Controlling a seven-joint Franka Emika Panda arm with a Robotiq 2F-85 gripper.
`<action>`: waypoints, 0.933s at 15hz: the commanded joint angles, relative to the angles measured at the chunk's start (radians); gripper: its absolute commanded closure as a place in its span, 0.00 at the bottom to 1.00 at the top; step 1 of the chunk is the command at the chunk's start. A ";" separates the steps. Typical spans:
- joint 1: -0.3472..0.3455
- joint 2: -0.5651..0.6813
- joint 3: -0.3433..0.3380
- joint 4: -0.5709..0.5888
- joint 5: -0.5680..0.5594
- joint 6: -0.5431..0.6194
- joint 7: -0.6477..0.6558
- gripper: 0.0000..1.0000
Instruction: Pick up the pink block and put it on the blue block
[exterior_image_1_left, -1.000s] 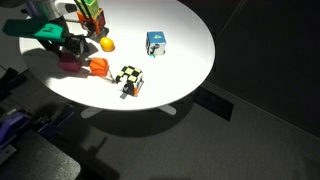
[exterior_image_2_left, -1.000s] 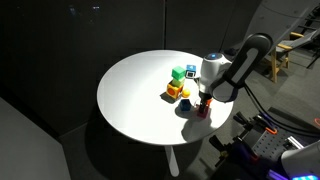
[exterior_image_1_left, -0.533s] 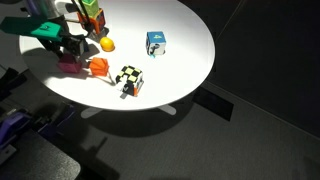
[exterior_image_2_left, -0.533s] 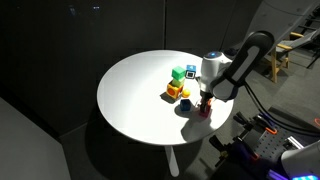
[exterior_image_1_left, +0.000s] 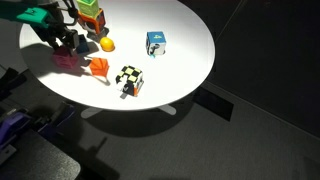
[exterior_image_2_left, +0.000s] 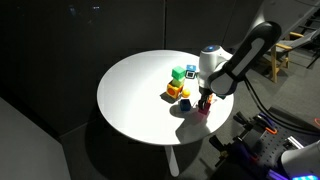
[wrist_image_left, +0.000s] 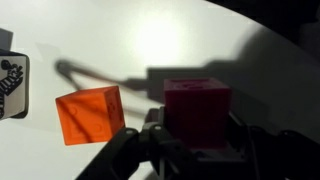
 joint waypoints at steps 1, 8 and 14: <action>0.020 -0.068 -0.003 -0.016 0.032 -0.049 0.060 0.69; 0.039 -0.114 -0.006 -0.001 0.080 -0.078 0.201 0.69; 0.074 -0.106 -0.025 0.022 0.086 -0.063 0.354 0.69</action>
